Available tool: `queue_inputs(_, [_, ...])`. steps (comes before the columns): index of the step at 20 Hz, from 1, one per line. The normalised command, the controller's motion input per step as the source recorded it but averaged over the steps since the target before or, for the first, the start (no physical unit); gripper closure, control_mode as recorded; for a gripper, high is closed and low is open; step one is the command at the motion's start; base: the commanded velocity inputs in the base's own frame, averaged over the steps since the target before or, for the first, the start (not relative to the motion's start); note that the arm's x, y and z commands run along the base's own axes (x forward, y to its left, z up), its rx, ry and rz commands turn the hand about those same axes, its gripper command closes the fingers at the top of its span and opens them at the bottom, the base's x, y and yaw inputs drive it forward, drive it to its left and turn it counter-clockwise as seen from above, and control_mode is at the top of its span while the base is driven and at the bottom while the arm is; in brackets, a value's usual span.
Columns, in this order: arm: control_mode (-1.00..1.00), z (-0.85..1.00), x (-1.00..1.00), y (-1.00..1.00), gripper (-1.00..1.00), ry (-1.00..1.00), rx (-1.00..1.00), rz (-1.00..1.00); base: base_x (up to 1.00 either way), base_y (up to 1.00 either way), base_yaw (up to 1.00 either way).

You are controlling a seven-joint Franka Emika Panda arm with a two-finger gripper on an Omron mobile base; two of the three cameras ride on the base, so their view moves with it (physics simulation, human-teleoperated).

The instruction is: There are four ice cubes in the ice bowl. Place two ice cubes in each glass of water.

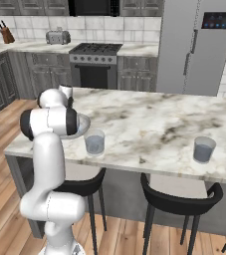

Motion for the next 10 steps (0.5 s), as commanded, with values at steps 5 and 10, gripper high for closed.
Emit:
queue_inputs(5, [-1.00,-0.13,0.06,0.00,-1.00,0.01,0.00,-0.05,0.00,0.00,0.00])
queue_inputs(10, [-1.00,-0.18,0.20,0.00,-1.00,0.02,0.00,-0.02,0.00,0.00,0.00])
